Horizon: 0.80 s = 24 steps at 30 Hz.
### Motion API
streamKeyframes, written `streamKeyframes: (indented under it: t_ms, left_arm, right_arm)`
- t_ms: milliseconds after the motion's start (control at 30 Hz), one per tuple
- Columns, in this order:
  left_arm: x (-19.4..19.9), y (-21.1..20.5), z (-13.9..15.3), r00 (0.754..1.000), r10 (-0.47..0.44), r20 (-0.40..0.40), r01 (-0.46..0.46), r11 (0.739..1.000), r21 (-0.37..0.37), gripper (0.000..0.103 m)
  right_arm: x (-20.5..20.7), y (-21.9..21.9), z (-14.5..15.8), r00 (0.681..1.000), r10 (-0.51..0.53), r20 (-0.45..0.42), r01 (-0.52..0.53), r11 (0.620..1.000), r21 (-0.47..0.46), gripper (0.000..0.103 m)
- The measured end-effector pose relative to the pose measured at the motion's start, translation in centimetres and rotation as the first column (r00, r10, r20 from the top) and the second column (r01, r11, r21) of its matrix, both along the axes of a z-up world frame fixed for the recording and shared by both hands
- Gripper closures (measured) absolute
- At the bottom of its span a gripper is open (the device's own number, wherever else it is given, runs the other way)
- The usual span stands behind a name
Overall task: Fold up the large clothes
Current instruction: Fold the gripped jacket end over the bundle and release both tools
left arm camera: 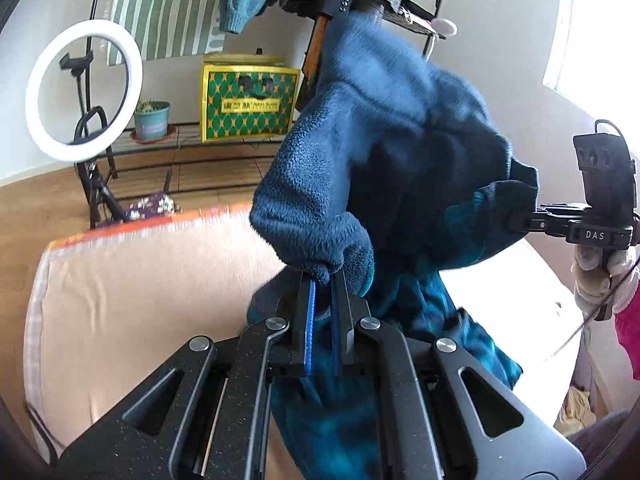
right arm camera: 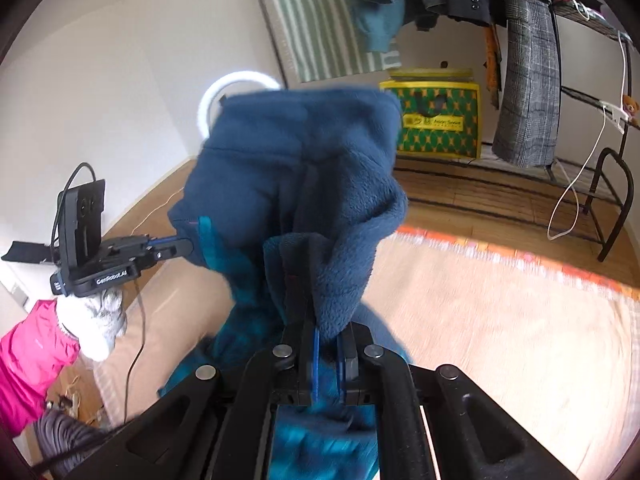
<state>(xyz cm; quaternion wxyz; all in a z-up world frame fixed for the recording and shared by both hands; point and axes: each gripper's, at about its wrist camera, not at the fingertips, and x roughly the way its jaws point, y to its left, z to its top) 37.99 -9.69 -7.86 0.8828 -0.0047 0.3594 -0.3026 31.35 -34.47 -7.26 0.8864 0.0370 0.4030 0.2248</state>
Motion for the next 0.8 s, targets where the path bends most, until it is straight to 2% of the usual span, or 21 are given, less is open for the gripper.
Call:
streamKeyframes:
  t_ms: [233,300,367,400,500,667,733,800]
  left_arm:
    - [-5.3,0.9,-2.5,0.998,-0.045,-0.034,0.048,0.994,0.097,0.097]
    - [-7.0,1.5,-2.9,0.998,-0.052,-0.044,0.057,0.991,0.124,0.097]
    - [-9.2,2.6,-2.9,0.996,-0.060,-0.063,0.069,0.987,0.144,0.097]
    - [-10.2,3.2,-2.8,0.996,-0.060,-0.059,0.068,0.987,0.147,0.097]
    - [-13.5,5.4,-1.3,0.997,-0.062,-0.041,0.067,0.988,0.141,0.097]
    - [-18.9,9.3,4.3,1.000,-0.024,0.005,0.023,0.998,0.065,0.096]
    - [-21.0,10.4,6.8,0.999,-0.015,0.029,0.014,0.999,0.034,0.085]
    - [-22.6,11.3,9.7,0.998,-0.009,0.059,0.008,1.000,0.007,0.081]
  right_arm:
    - [-5.8,-0.1,-1.9,0.999,-0.004,-0.037,0.002,0.999,-0.039,0.098]
    - [-7.6,-0.6,-1.7,1.000,-0.015,-0.028,0.013,0.999,-0.046,0.091]
    - [-9.3,-1.2,-0.8,0.999,-0.031,-0.008,0.030,0.999,-0.041,0.073]
    - [-9.9,-1.7,-0.2,0.999,-0.037,0.003,0.037,0.999,-0.028,0.071]
    - [-13.0,-3.1,2.1,0.998,-0.053,0.046,0.052,0.999,0.012,0.070]
    - [-19.6,-4.0,6.7,0.989,-0.071,0.129,0.065,0.997,0.051,0.070]
    - [-21.9,-4.1,8.5,0.984,-0.076,0.160,0.066,0.996,0.066,0.070]
    - [-24.2,-4.0,10.5,0.978,-0.077,0.195,0.065,0.996,0.068,0.070]
